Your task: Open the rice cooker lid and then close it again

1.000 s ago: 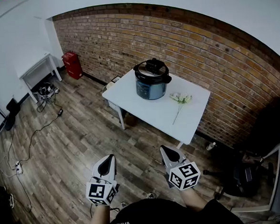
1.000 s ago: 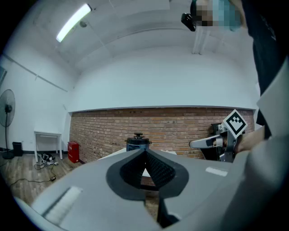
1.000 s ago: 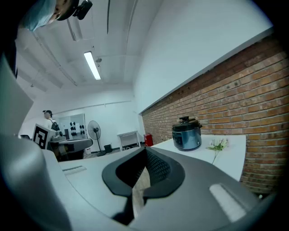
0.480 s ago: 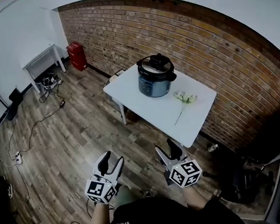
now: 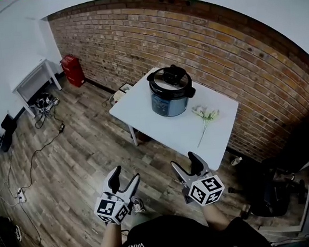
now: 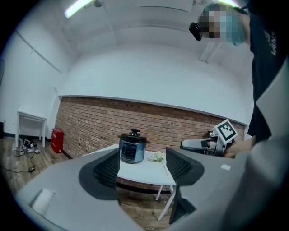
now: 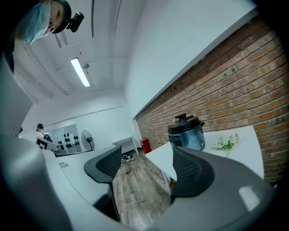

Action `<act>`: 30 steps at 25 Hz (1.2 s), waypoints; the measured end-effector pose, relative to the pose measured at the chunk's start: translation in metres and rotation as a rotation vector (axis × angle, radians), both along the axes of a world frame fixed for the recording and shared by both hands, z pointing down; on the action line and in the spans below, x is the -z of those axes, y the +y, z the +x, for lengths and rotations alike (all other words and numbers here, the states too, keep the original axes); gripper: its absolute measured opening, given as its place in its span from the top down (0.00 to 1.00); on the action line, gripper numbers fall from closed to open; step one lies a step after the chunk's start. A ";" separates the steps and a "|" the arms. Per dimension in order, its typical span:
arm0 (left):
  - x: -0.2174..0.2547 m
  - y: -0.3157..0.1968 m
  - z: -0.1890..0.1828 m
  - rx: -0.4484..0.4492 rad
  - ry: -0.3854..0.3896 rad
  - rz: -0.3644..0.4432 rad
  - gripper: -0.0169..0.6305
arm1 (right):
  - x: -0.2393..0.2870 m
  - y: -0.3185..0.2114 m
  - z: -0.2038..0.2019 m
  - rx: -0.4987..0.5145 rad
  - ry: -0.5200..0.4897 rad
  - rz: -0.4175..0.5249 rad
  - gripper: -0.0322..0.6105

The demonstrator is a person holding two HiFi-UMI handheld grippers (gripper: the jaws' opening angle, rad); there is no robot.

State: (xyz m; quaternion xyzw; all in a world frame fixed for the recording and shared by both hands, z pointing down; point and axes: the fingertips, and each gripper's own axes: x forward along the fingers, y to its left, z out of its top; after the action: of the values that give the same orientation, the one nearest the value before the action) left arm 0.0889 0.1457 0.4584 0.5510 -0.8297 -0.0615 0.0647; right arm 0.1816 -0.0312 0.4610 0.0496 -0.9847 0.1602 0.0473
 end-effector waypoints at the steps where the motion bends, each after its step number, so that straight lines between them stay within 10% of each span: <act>1: 0.002 -0.003 -0.012 -0.018 0.001 -0.001 0.52 | 0.003 -0.001 -0.008 -0.019 -0.002 0.000 0.41; 15: 0.010 -0.018 -0.147 -0.274 -0.009 -0.040 0.51 | 0.010 -0.003 -0.094 -0.303 -0.008 -0.029 0.38; 30: -0.001 -0.086 -0.198 -0.341 0.011 -0.052 0.52 | -0.007 -0.056 -0.140 -0.336 0.021 -0.049 0.38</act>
State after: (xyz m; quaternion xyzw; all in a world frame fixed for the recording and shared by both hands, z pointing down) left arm -0.1088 0.0601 0.4592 0.6817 -0.7250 -0.0312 0.0931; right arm 0.0419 -0.0868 0.4681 0.2139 -0.9578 0.1893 0.0313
